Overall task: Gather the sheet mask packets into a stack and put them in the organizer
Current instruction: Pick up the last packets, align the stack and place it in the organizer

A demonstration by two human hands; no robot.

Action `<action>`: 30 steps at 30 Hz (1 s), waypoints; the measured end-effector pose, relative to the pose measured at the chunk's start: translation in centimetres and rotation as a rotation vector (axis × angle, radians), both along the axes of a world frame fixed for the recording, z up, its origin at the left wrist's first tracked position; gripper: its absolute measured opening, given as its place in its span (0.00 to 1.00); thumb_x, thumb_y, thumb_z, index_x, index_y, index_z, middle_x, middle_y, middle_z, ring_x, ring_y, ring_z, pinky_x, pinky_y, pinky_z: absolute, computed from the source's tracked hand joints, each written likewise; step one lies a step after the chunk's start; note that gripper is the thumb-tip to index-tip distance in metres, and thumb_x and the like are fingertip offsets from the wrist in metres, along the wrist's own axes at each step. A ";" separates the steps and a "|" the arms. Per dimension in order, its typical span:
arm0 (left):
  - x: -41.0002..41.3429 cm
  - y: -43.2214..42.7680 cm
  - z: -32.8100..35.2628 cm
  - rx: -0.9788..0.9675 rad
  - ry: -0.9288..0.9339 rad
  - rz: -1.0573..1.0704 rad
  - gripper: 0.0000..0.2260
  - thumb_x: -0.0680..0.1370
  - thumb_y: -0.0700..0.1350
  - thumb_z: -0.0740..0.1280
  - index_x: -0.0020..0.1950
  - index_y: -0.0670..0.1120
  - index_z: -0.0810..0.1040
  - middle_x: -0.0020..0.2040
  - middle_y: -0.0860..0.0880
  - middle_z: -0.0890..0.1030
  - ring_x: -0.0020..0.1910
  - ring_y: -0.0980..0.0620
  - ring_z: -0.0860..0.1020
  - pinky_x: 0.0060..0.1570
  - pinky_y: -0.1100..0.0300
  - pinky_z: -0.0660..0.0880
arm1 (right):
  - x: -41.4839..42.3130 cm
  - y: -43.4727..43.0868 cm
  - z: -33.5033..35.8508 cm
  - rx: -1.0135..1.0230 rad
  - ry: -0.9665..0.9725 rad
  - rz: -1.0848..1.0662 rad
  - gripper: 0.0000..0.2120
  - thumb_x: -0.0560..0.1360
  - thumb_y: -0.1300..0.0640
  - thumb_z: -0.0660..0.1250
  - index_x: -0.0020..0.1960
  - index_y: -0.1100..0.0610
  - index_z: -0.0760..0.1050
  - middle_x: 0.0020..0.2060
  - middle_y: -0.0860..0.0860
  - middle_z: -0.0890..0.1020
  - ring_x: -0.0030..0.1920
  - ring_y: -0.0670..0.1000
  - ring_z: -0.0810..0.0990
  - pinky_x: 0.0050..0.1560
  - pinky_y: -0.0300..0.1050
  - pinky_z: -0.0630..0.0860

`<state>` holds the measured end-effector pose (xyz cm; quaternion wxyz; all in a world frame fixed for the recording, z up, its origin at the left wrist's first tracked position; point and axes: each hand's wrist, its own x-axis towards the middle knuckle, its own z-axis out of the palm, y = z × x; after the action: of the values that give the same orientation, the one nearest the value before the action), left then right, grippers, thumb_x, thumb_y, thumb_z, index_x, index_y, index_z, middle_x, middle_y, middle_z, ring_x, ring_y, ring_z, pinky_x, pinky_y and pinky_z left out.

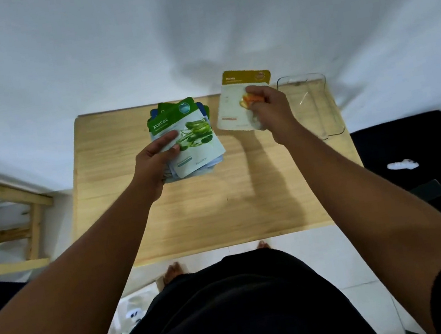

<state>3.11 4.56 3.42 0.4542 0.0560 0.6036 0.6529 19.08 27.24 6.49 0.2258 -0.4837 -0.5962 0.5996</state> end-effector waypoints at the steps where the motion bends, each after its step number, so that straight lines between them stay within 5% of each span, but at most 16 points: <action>1: -0.2 0.0 0.5 0.009 0.004 -0.003 0.14 0.76 0.33 0.71 0.57 0.47 0.85 0.55 0.50 0.86 0.53 0.48 0.84 0.54 0.52 0.82 | 0.1 -0.4 1.5 -0.039 0.082 0.021 0.16 0.76 0.64 0.71 0.62 0.56 0.80 0.56 0.49 0.82 0.50 0.46 0.81 0.42 0.38 0.79; 5: -0.3 -0.2 2.1 0.059 0.016 -0.012 0.15 0.76 0.33 0.71 0.60 0.44 0.84 0.59 0.46 0.85 0.56 0.46 0.84 0.53 0.53 0.82 | 0.0 -3.6 4.9 -0.011 0.157 0.203 0.16 0.77 0.69 0.66 0.62 0.58 0.79 0.53 0.53 0.82 0.40 0.42 0.80 0.30 0.33 0.73; 10: 0.8 -0.3 3.7 0.054 -0.020 -0.001 0.16 0.75 0.33 0.72 0.61 0.45 0.84 0.58 0.48 0.85 0.57 0.44 0.83 0.49 0.52 0.83 | -1.1 -7.6 4.5 0.280 -0.031 0.398 0.15 0.75 0.66 0.70 0.60 0.54 0.81 0.58 0.48 0.82 0.58 0.48 0.80 0.55 0.39 0.78; 15: 2.0 -1.4 4.6 0.074 -0.029 -0.003 0.19 0.75 0.36 0.74 0.64 0.48 0.82 0.59 0.51 0.84 0.57 0.46 0.83 0.48 0.49 0.83 | -0.7 -9.5 4.5 0.460 -0.168 0.403 0.18 0.73 0.63 0.73 0.61 0.53 0.79 0.61 0.48 0.81 0.58 0.46 0.77 0.47 0.22 0.68; 19: 2.9 -2.2 4.8 0.123 -0.012 -0.022 0.23 0.73 0.32 0.74 0.66 0.48 0.81 0.62 0.51 0.81 0.59 0.46 0.82 0.53 0.48 0.83 | -0.3 -10.3 5.1 0.488 -0.194 0.442 0.18 0.73 0.64 0.72 0.61 0.52 0.79 0.60 0.47 0.81 0.56 0.45 0.76 0.55 0.34 0.72; 22: 3.2 -2.3 5.2 0.116 -0.016 -0.047 0.22 0.74 0.30 0.72 0.66 0.47 0.81 0.60 0.52 0.82 0.58 0.47 0.81 0.47 0.52 0.83 | -0.1 -10.5 5.6 0.466 -0.189 0.494 0.19 0.73 0.63 0.73 0.62 0.51 0.79 0.60 0.48 0.80 0.56 0.46 0.76 0.59 0.40 0.74; 26: 3.3 -2.3 5.5 0.102 -0.016 -0.055 0.20 0.74 0.30 0.70 0.61 0.49 0.83 0.58 0.53 0.83 0.55 0.47 0.81 0.43 0.53 0.83 | -0.4 -10.4 5.2 0.535 -0.171 0.414 0.19 0.68 0.55 0.78 0.56 0.44 0.78 0.64 0.51 0.73 0.68 0.52 0.71 0.68 0.47 0.70; 30: 3.3 -2.2 5.7 0.116 -0.020 -0.069 0.18 0.74 0.29 0.70 0.55 0.50 0.85 0.55 0.53 0.84 0.54 0.47 0.81 0.42 0.54 0.82 | 0.0 -10.0 5.2 0.162 0.049 0.318 0.10 0.72 0.58 0.76 0.48 0.47 0.77 0.56 0.48 0.80 0.57 0.51 0.79 0.57 0.50 0.79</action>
<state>6.39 2.40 9.08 0.4783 0.0966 0.5578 0.6714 19.05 17.26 11.71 0.1808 -0.3487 -0.7058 0.5896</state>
